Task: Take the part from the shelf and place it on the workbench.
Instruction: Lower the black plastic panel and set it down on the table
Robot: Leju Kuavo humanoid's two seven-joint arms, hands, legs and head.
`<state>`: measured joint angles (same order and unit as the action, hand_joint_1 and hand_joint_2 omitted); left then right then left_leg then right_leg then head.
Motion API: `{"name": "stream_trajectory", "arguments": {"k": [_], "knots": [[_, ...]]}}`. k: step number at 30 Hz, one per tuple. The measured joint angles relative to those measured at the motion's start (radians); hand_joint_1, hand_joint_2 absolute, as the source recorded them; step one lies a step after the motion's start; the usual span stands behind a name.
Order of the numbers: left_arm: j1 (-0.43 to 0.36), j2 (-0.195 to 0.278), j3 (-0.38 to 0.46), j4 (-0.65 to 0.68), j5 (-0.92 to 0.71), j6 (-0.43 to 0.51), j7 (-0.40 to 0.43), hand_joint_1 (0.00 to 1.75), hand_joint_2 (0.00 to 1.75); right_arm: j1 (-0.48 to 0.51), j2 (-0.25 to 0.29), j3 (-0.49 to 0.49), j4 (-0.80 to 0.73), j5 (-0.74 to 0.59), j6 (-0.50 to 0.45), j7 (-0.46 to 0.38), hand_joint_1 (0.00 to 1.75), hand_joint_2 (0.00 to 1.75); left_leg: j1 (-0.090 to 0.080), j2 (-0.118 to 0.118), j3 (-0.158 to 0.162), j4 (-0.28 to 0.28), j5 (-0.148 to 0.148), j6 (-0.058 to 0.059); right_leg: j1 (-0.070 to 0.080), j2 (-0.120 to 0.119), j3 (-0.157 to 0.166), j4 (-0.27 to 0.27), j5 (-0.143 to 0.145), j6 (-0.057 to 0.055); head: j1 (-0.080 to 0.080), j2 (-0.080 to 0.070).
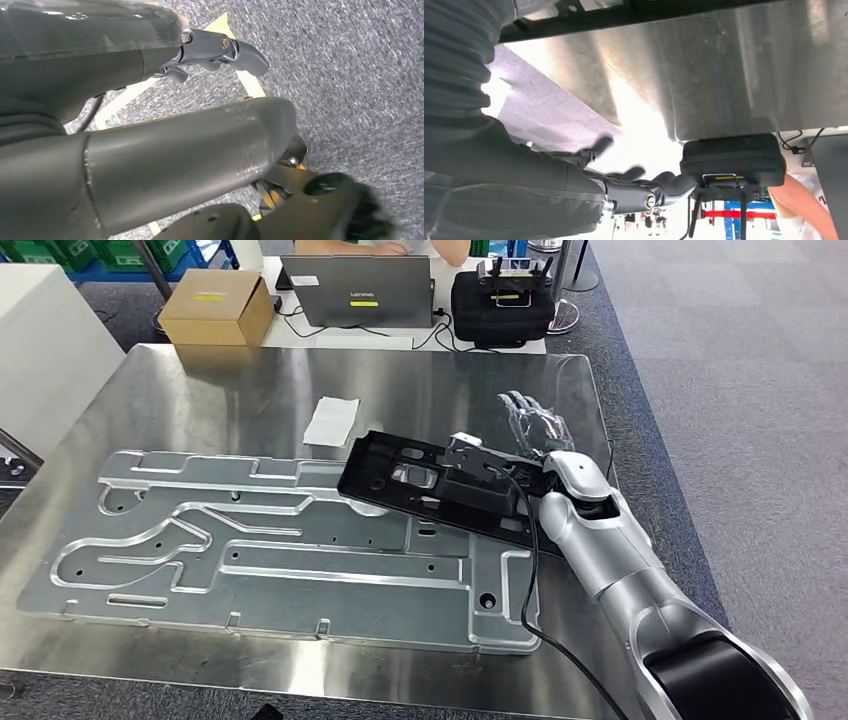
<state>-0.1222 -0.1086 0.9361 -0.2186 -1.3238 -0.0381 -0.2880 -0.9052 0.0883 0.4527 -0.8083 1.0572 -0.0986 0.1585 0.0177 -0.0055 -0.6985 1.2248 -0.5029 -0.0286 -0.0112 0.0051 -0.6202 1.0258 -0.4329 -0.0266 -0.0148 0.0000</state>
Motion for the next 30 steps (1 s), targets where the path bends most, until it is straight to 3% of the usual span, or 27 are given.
{"name": "stream_trajectory", "arguments": {"k": [2, 3, 6, 8, 9, 11, 12, 13, 14, 15, 17, 19, 21, 23, 25, 27, 28, 29, 30], "knots": [[-0.001, 0.001, 0.000, 0.000, 0.002, -0.001, 0.000, 0.00, 0.00, -0.001, 0.000, -0.001, 0.000, -0.002, 0.000, -0.003, 0.00, 1.75, -0.002, 0.001, 0.066, -0.135, 0.052, 0.008, 0.002, 0.001, 0.000, 0.003, -0.003, 0.005, 0.000, 0.000], [-0.002, 0.001, 0.000, 0.000, 0.002, -0.001, 0.000, 0.00, 0.00, -0.002, -0.001, -0.002, 0.000, -0.003, 0.001, -0.004, 0.00, 1.75, -0.004, 0.001, 0.087, -0.178, 0.063, 0.012, 0.003, 0.001, 0.000, 0.004, -0.003, 0.009, 0.000, 0.000], [0.000, 0.001, 0.000, 0.000, 0.003, -0.002, 0.000, 0.00, 0.00, -0.002, -0.002, -0.004, 0.000, -0.005, 0.002, -0.008, 0.00, 1.75, -0.007, -0.001, 0.098, -0.203, 0.067, 0.025, 0.006, 0.001, -0.001, 0.000, -0.001, 0.026, 0.001, 0.000], [0.000, 0.001, 0.000, 0.000, 0.003, -0.002, 0.000, 0.00, 0.00, -0.003, -0.003, -0.007, -0.001, -0.006, 0.000, -0.012, 0.00, 1.75, -0.003, 0.000, 0.100, -0.213, 0.075, 0.038, 0.005, 0.001, -0.010, 0.021, -0.019, 0.037, 0.003, 0.000], [0.000, 0.001, 0.000, 0.000, 0.004, -0.002, 0.000, 0.00, 0.00, -0.003, -0.004, -0.008, -0.002, -0.009, -0.003, -0.015, 0.00, 1.75, 0.000, 0.001, 0.101, -0.217, 0.078, 0.043, 0.004, 0.001, -0.026, 0.059, -0.044, 0.042, 0.004, 0.000], [0.000, 0.001, 0.000, 0.000, 0.004, -0.002, -0.001, 0.00, 0.00, 0.004, -0.006, -0.011, -0.008, -0.021, -0.017, -0.027, 0.00, 1.75, 0.000, 0.001, 0.101, -0.218, 0.080, 0.048, 0.002, 0.000, -0.084, 0.185, -0.108, 0.049, 0.007, 0.000], [0.001, 0.001, 0.000, 0.000, 0.006, -0.002, -0.002, 0.00, 0.00, 0.013, -0.006, -0.013, -0.017, -0.031, -0.029, -0.037, 0.00, 1.75, -0.001, 0.001, 0.100, -0.218, 0.080, 0.049, 0.001, 0.000, -0.112, 0.244, -0.129, 0.051, 0.008, 0.000], [0.002, 0.001, 0.001, 0.000, 0.009, -0.002, -0.003, 0.00, 0.00, 0.024, -0.006, -0.015, -0.032, -0.042, -0.044, -0.050, 0.00, 1.75, -0.001, 0.000, 0.100, -0.217, 0.079, 0.049, 0.000, 0.000, -0.128, 0.275, -0.133, 0.052, 0.008, 0.000], [0.003, 0.001, 0.001, 0.000, 0.013, -0.004, -0.005, 0.00, 0.00, 0.036, -0.006, -0.017, -0.055, -0.053, -0.060, -0.061, 0.00, 1.75, -0.001, 0.000, 0.100, -0.215, 0.079, 0.049, -0.001, 0.000, -0.124, 0.268, -0.118, 0.051, 0.008, 0.000], [0.004, 0.001, 0.002, 0.000, 0.019, -0.007, -0.007, 0.00, 0.00, 0.046, -0.007, -0.018, -0.082, -0.062, -0.075, -0.070, 0.00, 1.75, -0.001, -0.001, 0.100, -0.213, 0.079, 0.048, -0.002, 0.000, -0.102, 0.221, -0.088, 0.049, 0.008, 0.000], [0.006, 0.001, 0.006, 0.000, 0.030, -0.014, -0.014, 0.00, 0.00, 0.062, -0.007, -0.020, -0.149, -0.079, -0.101, -0.081, 0.00, 1.75, -0.004, -0.002, 0.098, -0.206, 0.077, 0.043, 0.001, 0.000, -0.033, 0.083, -0.026, 0.040, 0.009, 0.000], [0.007, 0.000, 0.010, 0.000, 0.037, -0.019, -0.021, 0.00, 0.00, 0.081, -0.007, -0.022, -0.221, -0.092, -0.114, -0.085, 0.00, 1.75, -0.007, -0.002, 0.095, -0.201, 0.076, 0.035, 0.006, 0.000, 0.002, 0.008, -0.002, 0.031, 0.008, 0.000], [0.009, 0.000, 0.012, 0.000, 0.040, -0.019, -0.024, 0.00, 0.00, 0.102, -0.006, -0.023, -0.279, -0.104, -0.123, -0.090, 0.00, 1.75, -0.008, -0.003, 0.093, -0.203, 0.078, 0.025, 0.008, 0.000, 0.002, 0.001, 0.001, 0.023, 0.008, 0.000], [0.011, 0.000, 0.013, 0.000, 0.043, -0.019, -0.024, 0.00, 0.00, 0.122, -0.005, -0.026, -0.327, -0.130, -0.143, -0.108, 0.00, 1.75, -0.006, -0.002, 0.086, -0.187, 0.058, 0.014, 0.004, -0.003, 0.000, -0.007, 0.011, 0.009, 0.007, 0.000], [0.014, -0.001, 0.017, 0.000, 0.053, -0.015, -0.027, 0.00, 0.00, 0.157, -0.001, -0.029, -0.394, -0.178, -0.178, -0.140, 0.00, 1.75, -0.003, 0.000, 0.057, -0.105, -0.012, 0.005, 0.001, -0.007, -0.005, -0.013, 0.020, -0.003, 0.003, 0.000], [0.016, -0.001, 0.025, 0.000, 0.068, -0.011, -0.032, 0.00, 0.00, 0.221, 0.000, -0.030, -0.488, -0.229, -0.211, -0.170, 0.00, 1.75, -0.002, 0.000, 0.022, 0.018, -0.088, -0.001, 0.002, -0.011, -0.015, -0.012, 0.026, -0.006, 0.000, 0.000], [0.019, -0.001, 0.031, 0.000, 0.073, -0.009, -0.035, 0.00, 0.00, 0.260, 0.000, -0.030, -0.541, -0.246, -0.223, -0.181, 0.00, 1.75, -0.002, 0.000, 0.018, 0.054, -0.105, -0.003, 0.002, -0.013, -0.020, -0.011, 0.030, -0.005, 0.000, 0.000], [0.023, -0.001, 0.035, 0.000, 0.077, -0.007, -0.037, 0.00, 0.00, 0.298, -0.001, -0.030, -0.591, -0.256, -0.232, -0.188, 0.00, 1.75, -0.001, 0.000, 0.031, 0.055, -0.104, -0.005, 0.002, -0.014, -0.027, -0.008, 0.033, -0.003, 0.000, 0.000], [0.027, -0.001, 0.039, 0.000, 0.079, -0.005, -0.040, 0.00, 0.00, 0.331, -0.003, -0.030, -0.636, -0.260, -0.238, -0.192, 0.00, 1.75, 0.001, 0.000, 0.063, 0.017, -0.087, -0.005, 0.001, -0.014, -0.035, -0.004, 0.037, 0.000, 0.000, 0.000]]}}
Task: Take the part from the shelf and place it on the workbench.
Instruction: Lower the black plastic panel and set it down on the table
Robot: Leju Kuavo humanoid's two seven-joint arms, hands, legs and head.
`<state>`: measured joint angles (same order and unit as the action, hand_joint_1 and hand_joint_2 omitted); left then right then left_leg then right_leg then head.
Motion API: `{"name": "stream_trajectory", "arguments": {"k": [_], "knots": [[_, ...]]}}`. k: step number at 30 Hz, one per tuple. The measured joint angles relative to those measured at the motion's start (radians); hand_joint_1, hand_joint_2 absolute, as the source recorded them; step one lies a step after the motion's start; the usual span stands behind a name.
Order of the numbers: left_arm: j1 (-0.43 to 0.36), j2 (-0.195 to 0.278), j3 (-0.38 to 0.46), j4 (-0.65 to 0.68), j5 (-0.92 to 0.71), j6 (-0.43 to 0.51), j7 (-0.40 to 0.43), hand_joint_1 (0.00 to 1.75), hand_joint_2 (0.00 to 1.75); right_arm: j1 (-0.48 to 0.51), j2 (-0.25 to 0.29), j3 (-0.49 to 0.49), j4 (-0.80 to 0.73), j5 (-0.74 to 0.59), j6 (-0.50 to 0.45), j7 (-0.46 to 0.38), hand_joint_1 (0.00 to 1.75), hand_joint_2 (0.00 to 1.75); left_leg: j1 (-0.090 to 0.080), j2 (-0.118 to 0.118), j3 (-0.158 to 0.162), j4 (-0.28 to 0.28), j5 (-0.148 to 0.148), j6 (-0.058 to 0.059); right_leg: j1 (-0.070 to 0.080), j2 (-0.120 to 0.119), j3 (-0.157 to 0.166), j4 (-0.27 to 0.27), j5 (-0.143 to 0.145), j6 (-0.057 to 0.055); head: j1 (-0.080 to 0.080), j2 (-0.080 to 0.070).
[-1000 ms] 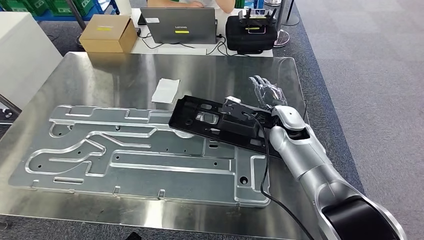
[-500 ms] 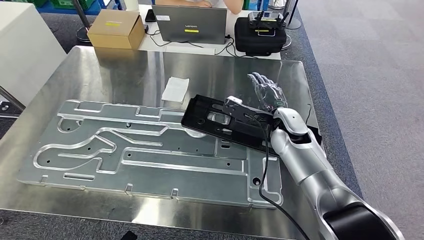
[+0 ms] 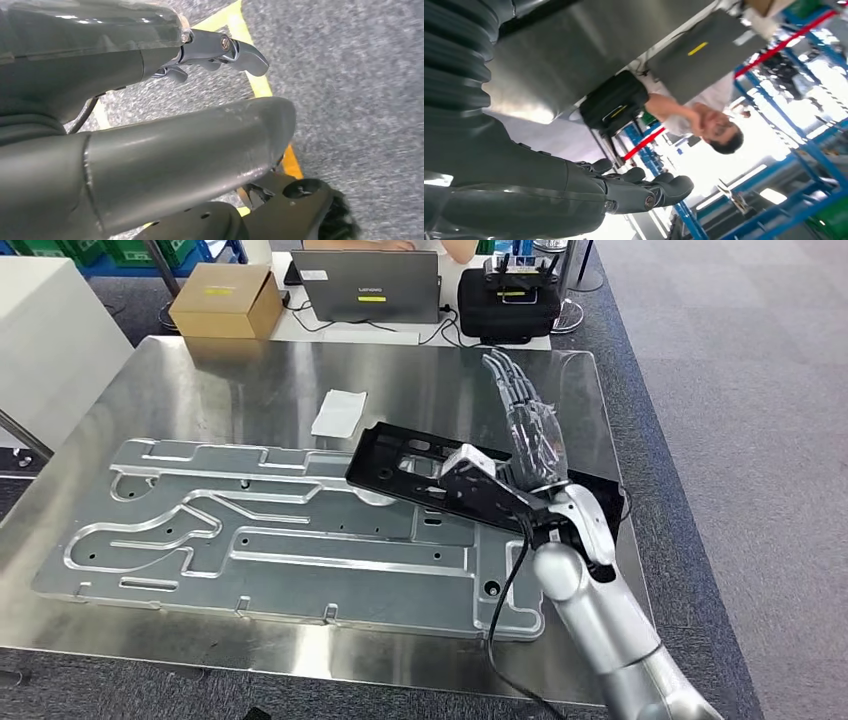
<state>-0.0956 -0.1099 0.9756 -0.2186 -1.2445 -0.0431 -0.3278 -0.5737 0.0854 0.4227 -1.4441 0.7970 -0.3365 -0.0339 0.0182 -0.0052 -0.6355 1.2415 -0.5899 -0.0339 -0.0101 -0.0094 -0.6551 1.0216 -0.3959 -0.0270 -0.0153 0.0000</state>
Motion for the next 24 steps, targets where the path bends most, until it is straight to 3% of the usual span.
{"name": "stream_trajectory", "arguments": {"k": [3, 4, 7, 8, 10, 12, 13, 14, 15, 17, 19, 20, 22, 23, 24], "knots": [[0.005, -0.001, 0.010, 0.000, 0.014, 0.005, -0.006, 0.00, 0.00, 0.075, -0.008, 0.000, -0.115, -0.020, -0.024, -0.022, 0.00, 1.75, 0.001, -0.003, 0.118, -0.188, 0.054, 0.004, 0.000, 0.001, -0.018, 0.014, 0.011, 0.014, 0.000, 0.000], [0.006, -0.001, 0.016, 0.000, 0.023, 0.006, -0.009, 0.00, 0.00, 0.107, -0.011, 0.000, -0.153, -0.034, -0.038, -0.038, 0.00, 1.75, 0.000, -0.005, 0.133, -0.216, 0.061, 0.010, 0.002, 0.001, -0.019, 0.015, 0.015, 0.020, 0.000, 0.000], [0.018, -0.003, 0.041, 0.000, 0.050, 0.012, -0.018, 0.00, 0.00, 0.257, -0.029, 0.000, -0.286, -0.088, -0.091, -0.111, 0.00, 1.75, -0.005, -0.008, 0.128, -0.224, 0.078, 0.033, 0.002, 0.000, -0.014, 0.005, 0.028, 0.042, 0.002, 0.000], [0.021, -0.004, 0.050, 0.000, 0.059, 0.013, -0.019, 0.00, 0.00, 0.317, -0.038, 0.000, -0.331, -0.110, -0.111, -0.141, 0.00, 1.75, -0.003, -0.006, 0.125, -0.226, 0.087, 0.042, 0.001, 0.002, -0.018, 0.010, 0.017, 0.049, 0.003, 0.000], [0.026, -0.007, 0.069, 0.000, 0.077, 0.018, -0.020, 0.00, 0.00, 0.449, -0.051, -0.006, -0.414, -0.161, -0.151, -0.213, 0.00, 1.75, 0.000, -0.004, 0.108, -0.231, 0.107, 0.060, -0.003, 0.006, -0.042, 0.073, -0.061, 0.058, 0.006, 0.000], [0.030, -0.010, 0.088, 0.000, 0.090, 0.025, -0.021, 0.00, 0.00, 0.584, -0.058, -0.022, -0.486, -0.219, -0.177, -0.292, 0.00, 1.75, -0.002, -0.003, 0.084, -0.230, 0.124, 0.068, -0.003, 0.009, -0.076, 0.201, -0.163, 0.063, 0.010, 0.000], [0.033, -0.011, 0.097, 0.000, 0.094, 0.027, -0.022, 0.00, 0.00, 0.642, -0.059, -0.033, -0.514, -0.243, -0.183, -0.325, 0.00, 1.75, -0.004, -0.002, 0.071, -0.228, 0.131, 0.068, -0.003, 0.009, -0.085, 0.256, -0.189, 0.064, 0.010, 0.000], [0.035, -0.012, 0.105, 0.000, 0.097, 0.028, -0.022, 0.00, 0.00, 0.687, -0.060, -0.045, -0.537, -0.259, -0.183, -0.347, 0.00, 1.75, -0.006, 0.000, 0.058, -0.226, 0.139, 0.067, -0.003, 0.009, -0.078, 0.283, -0.193, 0.063, 0.011, 0.000], [0.036, -0.012, 0.111, 0.000, 0.098, 0.029, -0.022, 0.00, 0.00, 0.720, -0.060, -0.055, -0.556, -0.267, -0.179, -0.360, 0.00, 1.75, -0.009, 0.003, 0.046, -0.224, 0.146, 0.066, -0.002, 0.009, -0.054, 0.275, -0.179, 0.060, 0.011, 0.000], [0.035, -0.015, 0.121, 0.000, 0.100, 0.029, -0.022, 0.00, 0.00, 0.758, -0.060, -0.070, -0.584, -0.272, -0.169, -0.366, 0.00, 1.75, -0.013, 0.007, 0.026, -0.221, 0.161, 0.063, 0.002, 0.010, 0.048, 0.165, -0.140, 0.046, 0.011, 0.000], [0.032, -0.020, 0.127, 0.000, 0.100, 0.029, -0.023, 0.00, 0.00, 0.774, -0.060, -0.081, -0.606, -0.272, -0.159, -0.367, 0.00, 1.75, -0.017, 0.008, 0.016, -0.221, 0.175, 0.057, 0.010, 0.008, 0.154, 0.025, -0.140, 0.030, 0.010, 0.000], [0.031, -0.022, 0.128, 0.000, 0.100, 0.029, -0.023, 0.00, 0.00, 0.779, -0.060, -0.085, -0.615, -0.272, -0.156, -0.367, 0.00, 1.75, -0.017, 0.009, 0.015, -0.222, 0.183, 0.051, 0.014, 0.008, 0.183, -0.016, -0.145, 0.025, 0.011, 0.000], [0.031, -0.023, 0.132, 0.000, 0.100, 0.029, -0.023, 0.00, 0.00, 0.789, -0.060, -0.092, -0.627, -0.275, -0.154, -0.367, 0.00, 1.75, -0.016, 0.010, 0.014, -0.227, 0.199, 0.039, 0.016, 0.005, 0.187, -0.037, -0.135, 0.016, 0.013, 0.000], [0.031, -0.023, 0.134, 0.000, 0.102, 0.029, -0.023, 0.00, 0.00, 0.797, -0.059, -0.097, -0.631, -0.283, -0.153, -0.366, 0.00, 1.75, -0.015, 0.009, 0.010, -0.224, 0.194, 0.033, 0.014, 0.003, 0.181, -0.042, -0.125, 0.009, 0.015, 0.000], [0.032, -0.023, 0.137, 0.000, 0.104, 0.030, -0.023, 0.00, 0.00, 0.810, -0.055, -0.104, -0.636, -0.301, -0.153, -0.368, 0.00, 1.75, -0.015, 0.008, 0.003, -0.209, 0.170, 0.028, 0.010, 0.001, 0.171, -0.045, -0.113, 0.001, 0.013, 0.000]]}}
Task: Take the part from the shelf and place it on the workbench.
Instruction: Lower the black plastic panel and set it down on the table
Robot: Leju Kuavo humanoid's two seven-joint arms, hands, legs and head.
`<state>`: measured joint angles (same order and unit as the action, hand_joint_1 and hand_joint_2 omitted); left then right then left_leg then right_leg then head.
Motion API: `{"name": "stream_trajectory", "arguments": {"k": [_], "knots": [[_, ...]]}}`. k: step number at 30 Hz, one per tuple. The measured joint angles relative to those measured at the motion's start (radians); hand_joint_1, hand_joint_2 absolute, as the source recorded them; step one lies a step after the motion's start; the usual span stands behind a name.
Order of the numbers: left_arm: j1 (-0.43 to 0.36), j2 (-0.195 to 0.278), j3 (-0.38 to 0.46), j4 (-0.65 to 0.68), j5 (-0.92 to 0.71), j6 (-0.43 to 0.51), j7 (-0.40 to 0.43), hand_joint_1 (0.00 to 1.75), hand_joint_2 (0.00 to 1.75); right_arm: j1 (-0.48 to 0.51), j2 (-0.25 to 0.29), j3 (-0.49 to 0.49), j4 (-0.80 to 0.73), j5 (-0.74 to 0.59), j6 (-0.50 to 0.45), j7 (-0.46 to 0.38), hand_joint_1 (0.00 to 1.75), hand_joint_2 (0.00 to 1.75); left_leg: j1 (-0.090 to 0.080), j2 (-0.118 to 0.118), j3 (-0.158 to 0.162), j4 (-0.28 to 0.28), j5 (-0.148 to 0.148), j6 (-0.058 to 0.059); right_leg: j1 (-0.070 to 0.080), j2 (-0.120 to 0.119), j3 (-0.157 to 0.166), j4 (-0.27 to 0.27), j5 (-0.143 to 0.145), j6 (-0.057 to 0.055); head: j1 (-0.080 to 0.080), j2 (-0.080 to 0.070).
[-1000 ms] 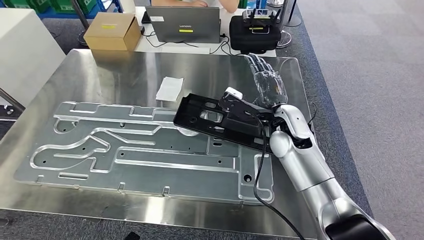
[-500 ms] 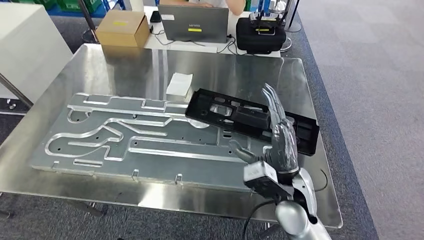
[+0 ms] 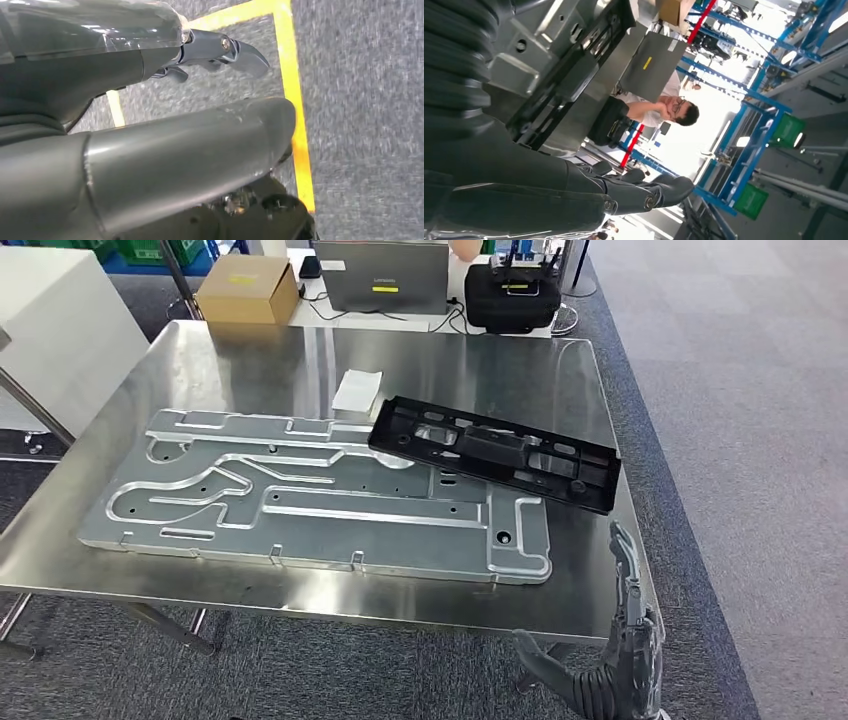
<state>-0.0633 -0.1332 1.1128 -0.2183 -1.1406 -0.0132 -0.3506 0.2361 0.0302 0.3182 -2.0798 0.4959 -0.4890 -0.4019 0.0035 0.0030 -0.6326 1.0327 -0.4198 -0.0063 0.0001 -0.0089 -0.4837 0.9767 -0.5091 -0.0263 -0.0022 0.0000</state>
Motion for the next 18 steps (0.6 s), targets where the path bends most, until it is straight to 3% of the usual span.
{"name": "stream_trajectory", "arguments": {"k": [2, 3, 4, 5, 6, 8, 9, 11, 12, 14, 15, 16, 18], "knots": [[0.002, -0.002, 0.009, 0.000, 0.008, 0.003, 0.000, 0.00, 0.00, 0.046, 0.014, -0.026, -0.008, -0.072, 0.011, -0.021, 0.00, 1.75, 0.004, -0.001, -0.024, 0.084, -0.100, -0.009, -0.003, -0.006, -0.025, -0.004, 0.023, -0.011, -0.005, 0.000], [0.003, -0.003, 0.014, 0.000, 0.013, 0.006, 0.000, 0.00, 0.00, 0.077, 0.024, -0.047, -0.011, -0.122, 0.030, -0.042, 0.00, 1.31, 0.006, -0.001, -0.035, 0.147, -0.152, -0.013, -0.003, -0.009, -0.039, -0.003, 0.034, -0.014, -0.008, 0.000], [0.004, -0.003, 0.019, 0.000, 0.017, 0.010, 0.000, 0.00, 0.00, 0.110, 0.039, -0.077, -0.011, -0.178, 0.066, -0.069, 0.00, 0.87, 0.008, -0.001, -0.041, 0.207, -0.183, -0.018, -0.003, -0.012, -0.055, 0.000, 0.045, -0.013, -0.009, 0.000], [0.004, -0.003, 0.026, 0.000, 0.020, 0.014, 0.000, 0.00, 0.00, 0.139, 0.060, -0.119, -0.009, -0.231, 0.120, -0.099, 0.00, 0.44, 0.010, -0.001, -0.038, 0.250, -0.186, -0.022, -0.003, -0.013, -0.073, 0.004, 0.056, -0.012, -0.009, 0.000], [0.005, -0.004, 0.033, 0.000, 0.022, 0.017, 0.000, 0.00, 0.00, 0.162, 0.087, -0.171, -0.006, -0.275, 0.186, -0.126, 0.00, 0.00, 0.012, -0.001, -0.023, 0.264, -0.165, -0.024, -0.004, -0.014, -0.092, 0.009, 0.066, -0.010, -0.009, 0.000], [0.005, -0.004, 0.047, 0.000, 0.026, 0.022, 0.000, 0.00, 0.00, 0.192, 0.150, -0.299, 0.008, -0.340, 0.313, -0.163, 0.00, 0.00, 0.015, -0.001, 0.056, 0.192, -0.106, -0.026, -0.005, -0.014, -0.129, 0.025, 0.084, -0.003, -0.010, 0.000], [0.004, -0.004, 0.052, 0.000, 0.027, 0.024, 0.000, 0.00, 0.00, 0.204, 0.178, -0.366, 0.020, -0.366, 0.353, -0.171, 0.00, 0.00, 0.015, -0.002, 0.116, 0.113, -0.102, -0.024, -0.004, -0.013, -0.144, 0.034, 0.091, 0.003, -0.011, 0.000], [0.002, -0.006, 0.063, 0.000, 0.030, 0.026, -0.001, 0.00, 0.00, 0.223, 0.217, -0.486, 0.052, -0.403, 0.386, -0.172, 0.00, 0.00, 0.011, -0.004, 0.201, -0.017, -0.130, -0.012, -0.003, -0.014, -0.159, 0.047, 0.105, 0.016, -0.010, 0.000], [0.003, -0.006, 0.068, 0.000, 0.031, 0.027, -0.002, 0.00, 0.00, 0.228, 0.233, -0.537, 0.073, -0.413, 0.389, -0.170, 0.00, 0.00, 0.008, -0.004, 0.216, -0.048, -0.143, -0.004, -0.003, -0.015, -0.161, 0.048, 0.114, 0.022, -0.009, 0.000], [0.005, -0.010, 0.079, 0.000, 0.032, 0.027, -0.002, 0.00, 0.00, 0.232, 0.256, -0.620, 0.124, -0.424, 0.392, -0.165, 0.00, 0.00, 0.007, 0.000, 0.205, -0.054, -0.130, 0.015, -0.006, -0.013, -0.163, 0.045, 0.126, 0.036, -0.008, 0.000], [0.005, -0.012, 0.084, 0.000, 0.032, 0.027, -0.002, 0.00, 0.00, 0.232, 0.264, -0.651, 0.152, -0.429, 0.394, -0.162, 0.00, 0.00, 0.008, 0.003, 0.195, -0.055, -0.118, 0.025, -0.008, -0.008, -0.168, 0.054, 0.109, 0.042, -0.008, 0.000], [0.005, -0.013, 0.088, 0.000, 0.032, 0.027, -0.002, 0.00, 0.00, 0.231, 0.270, -0.682, 0.184, -0.433, 0.398, -0.161, 0.00, 0.00, 0.009, 0.005, 0.183, -0.057, -0.105, 0.034, -0.010, -0.003, -0.177, 0.078, 0.071, 0.048, -0.006, 0.000], [0.004, -0.014, 0.093, 0.000, 0.031, 0.027, 0.000, 0.00, 0.00, 0.222, 0.280, -0.740, 0.255, -0.437, 0.405, -0.159, 0.00, 0.00, 0.009, 0.008, 0.151, -0.057, -0.079, 0.044, -0.013, 0.004, -0.198, 0.180, -0.041, 0.057, -0.002, 0.000]]}}
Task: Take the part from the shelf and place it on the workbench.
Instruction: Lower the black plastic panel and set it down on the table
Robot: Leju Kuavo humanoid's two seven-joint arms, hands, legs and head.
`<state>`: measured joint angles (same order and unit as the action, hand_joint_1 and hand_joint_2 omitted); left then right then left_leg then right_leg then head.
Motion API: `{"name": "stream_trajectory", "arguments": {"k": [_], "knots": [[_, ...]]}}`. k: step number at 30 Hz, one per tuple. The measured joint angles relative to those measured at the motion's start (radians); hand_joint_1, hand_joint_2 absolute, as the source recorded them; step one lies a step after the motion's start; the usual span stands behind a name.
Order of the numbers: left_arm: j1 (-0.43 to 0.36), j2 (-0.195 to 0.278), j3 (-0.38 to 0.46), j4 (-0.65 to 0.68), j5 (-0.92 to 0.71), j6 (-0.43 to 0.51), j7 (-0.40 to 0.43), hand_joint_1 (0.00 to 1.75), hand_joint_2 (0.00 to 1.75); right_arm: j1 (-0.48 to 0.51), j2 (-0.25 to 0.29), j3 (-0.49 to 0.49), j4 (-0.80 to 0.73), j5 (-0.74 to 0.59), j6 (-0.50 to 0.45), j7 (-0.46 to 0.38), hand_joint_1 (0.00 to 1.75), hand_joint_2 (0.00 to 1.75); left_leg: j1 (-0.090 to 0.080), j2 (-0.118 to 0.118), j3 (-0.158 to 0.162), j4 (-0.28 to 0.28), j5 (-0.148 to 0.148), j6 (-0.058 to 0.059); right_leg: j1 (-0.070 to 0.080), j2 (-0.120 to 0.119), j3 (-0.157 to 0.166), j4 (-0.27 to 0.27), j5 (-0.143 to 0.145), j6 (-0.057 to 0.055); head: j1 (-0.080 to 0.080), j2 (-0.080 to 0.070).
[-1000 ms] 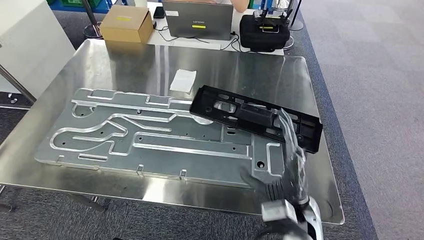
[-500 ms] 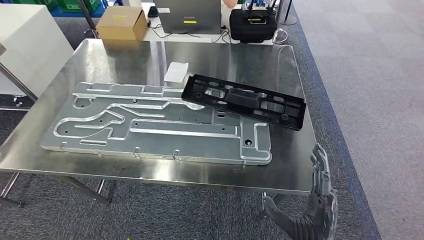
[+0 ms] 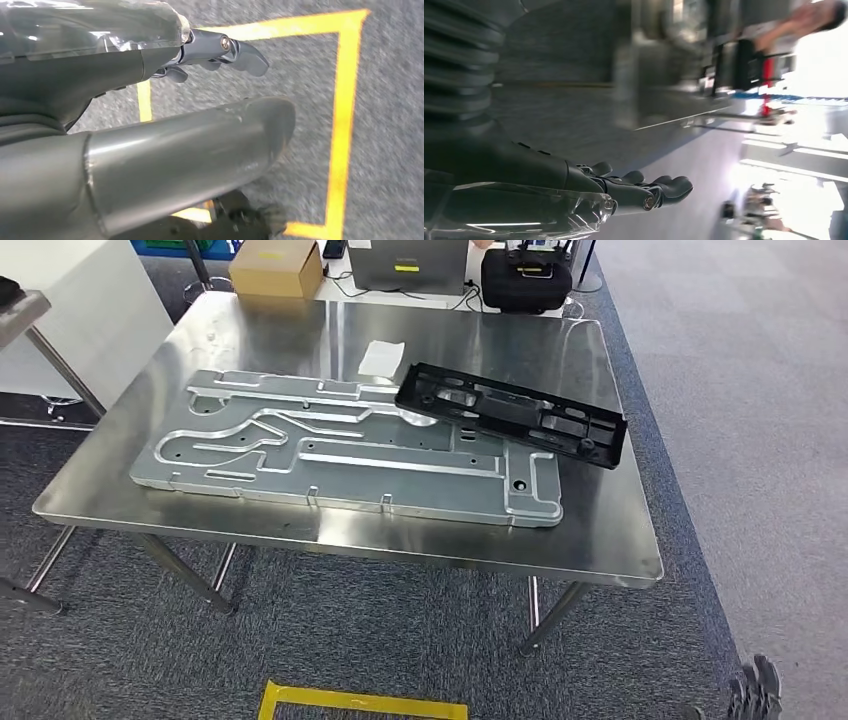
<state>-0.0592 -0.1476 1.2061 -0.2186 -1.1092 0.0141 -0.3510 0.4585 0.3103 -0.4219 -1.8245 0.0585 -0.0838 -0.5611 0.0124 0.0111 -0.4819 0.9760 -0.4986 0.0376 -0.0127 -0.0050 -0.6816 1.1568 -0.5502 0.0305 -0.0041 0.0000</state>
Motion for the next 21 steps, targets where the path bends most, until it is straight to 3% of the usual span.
{"name": "stream_trajectory", "arguments": {"k": [1, 2, 4, 5, 6, 8, 9, 11, 12, 13, 14, 16, 17, 18, 19, 21], "knots": [[0.000, 0.000, 0.003, 0.000, 0.000, 0.001, 0.000, 0.00, 0.00, -0.009, 0.004, -0.028, 0.040, 0.000, 0.005, 0.000, 0.00, 0.00, -0.001, 0.001, -0.018, 0.001, 0.013, 0.001, -0.001, 0.001, -0.008, 0.062, -0.038, 0.003, 0.001, 0.000], [0.000, 0.000, 0.006, 0.000, -0.001, 0.002, 0.001, 0.00, 0.00, -0.019, 0.007, -0.054, 0.079, 0.004, 0.009, 0.001, 0.00, 0.00, -0.002, 0.001, -0.036, 0.004, 0.026, 0.001, -0.001, 0.001, -0.008, 0.110, -0.049, 0.005, 0.002, 0.000], [0.000, -0.001, 0.013, 0.000, -0.002, 0.003, 0.001, 0.00, 0.00, -0.040, 0.013, -0.103, 0.148, 0.015, 0.019, 0.001, 0.00, 0.00, -0.003, 0.002, -0.072, 0.013, 0.049, -0.003, -0.001, 0.001, 0.030, 0.124, -0.003, 0.004, 0.002, 0.000], [0.000, -0.002, 0.016, 0.000, -0.002, 0.003, 0.001, 0.00, 0.00, -0.049, 0.015, -0.125, 0.178, 0.023, 0.025, 0.001, 0.00, 0.00, -0.003, 0.002, -0.088, 0.019, 0.058, -0.005, -0.001, 0.001, 0.073, 0.082, 0.024, 0.001, 0.002, 0.000], [-0.001, -0.003, 0.017, 0.000, -0.002, 0.004, 0.001, 0.00, 0.00, -0.059, 0.016, -0.144, 0.203, 0.031, 0.032, 0.002, 0.00, 0.00, -0.004, 0.001, -0.102, 0.025, 0.066, -0.009, 0.000, 0.002, 0.132, 0.013, 0.034, -0.004, 0.002, 0.000], [-0.002, -0.006, 0.020, 0.000, -0.004, 0.005, 0.001, 0.00, 0.00, -0.083, 0.019, -0.178, 0.250, 0.058, 0.044, 0.003, 0.00, 0.00, -0.007, 0.001, -0.120, 0.035, 0.082, -0.020, 0.005, 0.003, 0.233, -0.130, 0.012, -0.015, 0.002, 0.000], [-0.003, -0.007, 0.022, 0.000, -0.005, 0.005, 0.001, 0.00, 0.00, -0.096, 0.020, -0.194, 0.274, 0.082, 0.047, 0.003, 0.00, 0.00, -0.007, 0.002, -0.125, 0.036, 0.091, -0.026, 0.008, 0.004, 0.257, -0.172, -0.003, -0.021, 0.002, 0.000], [-0.003, -0.008, 0.027, 0.000, -0.008, 0.007, 0.001, 0.00, 0.00, -0.122, 0.025, -0.234, 0.334, 0.151, 0.058, -0.001, 0.00, 0.00, -0.006, 0.002, -0.134, 0.037, 0.105, -0.038, 0.009, 0.002, 0.251, -0.193, 0.000, -0.035, 0.002, 0.000], [-0.002, -0.008, 0.030, 0.000, -0.010, 0.008, 0.000, 0.00, 0.00, -0.139, 0.028, -0.259, 0.369, 0.192, 0.068, -0.005, 0.00, 0.00, -0.005, 0.000, -0.140, 0.045, 0.092, -0.044, 0.008, 0.001, 0.241, -0.195, 0.011, -0.044, 0.002, 0.000], [-0.001, -0.008, 0.033, 0.000, -0.012, 0.008, 0.000, 0.00, 0.00, -0.156, 0.030, -0.286, 0.406, 0.230, 0.080, -0.010, 0.00, 0.00, -0.004, -0.001, -0.149, 0.068, 0.059, -0.048, 0.006, -0.001, 0.228, -0.196, 0.024, -0.053, 0.001, 0.000], [0.000, -0.008, 0.037, 0.000, -0.014, 0.009, -0.001, 0.00, 0.00, -0.175, 0.033, -0.314, 0.443, 0.268, 0.093, -0.016, 0.00, 0.00, -0.002, -0.003, -0.162, 0.110, 0.009, -0.051, 0.005, -0.003, 0.213, -0.196, 0.037, -0.060, -0.001, 0.000], [0.001, -0.008, 0.042, 0.000, -0.015, 0.010, -0.003, 0.00, 0.00, -0.210, 0.036, -0.372, 0.517, 0.338, 0.115, -0.030, 0.00, 0.00, -0.001, -0.004, -0.187, 0.231, -0.089, -0.056, 0.008, -0.007, 0.179, -0.191, 0.061, -0.068, -0.004, 0.000], [0.001, -0.008, 0.043, 0.000, -0.015, 0.012, -0.004, 0.00, 0.00, -0.226, 0.037, -0.401, 0.552, 0.371, 0.122, -0.037, 0.00, 0.00, -0.001, -0.004, -0.191, 0.285, -0.106, -0.059, 0.009, -0.010, 0.159, -0.185, 0.072, -0.068, -0.004, 0.000], [0.000, -0.008, 0.044, 0.000, -0.015, 0.014, -0.005, 0.00, 0.00, -0.241, 0.039, -0.429, 0.583, 0.403, 0.125, -0.041, 0.00, 0.00, -0.001, -0.003, -0.183, 0.317, -0.095, -0.060, 0.010, -0.016, 0.138, -0.179, 0.083, -0.068, -0.005, 0.000], [0.000, -0.008, 0.046, 0.000, -0.015, 0.017, -0.007, 0.00, 0.00, -0.255, 0.040, -0.456, 0.613, 0.440, 0.123, -0.040, 0.00, 0.00, -0.001, -0.002, -0.161, 0.318, -0.065, -0.061, 0.011, -0.022, 0.118, -0.170, 0.092, -0.067, -0.005, 0.000], [-0.004, -0.008, 0.047, -0.001, -0.017, 0.023, -0.014, 0.00, 0.00, -0.291, 0.039, -0.514, 0.689, 0.544, 0.088, -0.025, 0.00, 0.00, -0.001, 0.012, -0.069, 0.223, -0.017, -0.058, 0.011, -0.034, 0.083, -0.151, 0.107, -0.061, -0.006, 0.000]]}}
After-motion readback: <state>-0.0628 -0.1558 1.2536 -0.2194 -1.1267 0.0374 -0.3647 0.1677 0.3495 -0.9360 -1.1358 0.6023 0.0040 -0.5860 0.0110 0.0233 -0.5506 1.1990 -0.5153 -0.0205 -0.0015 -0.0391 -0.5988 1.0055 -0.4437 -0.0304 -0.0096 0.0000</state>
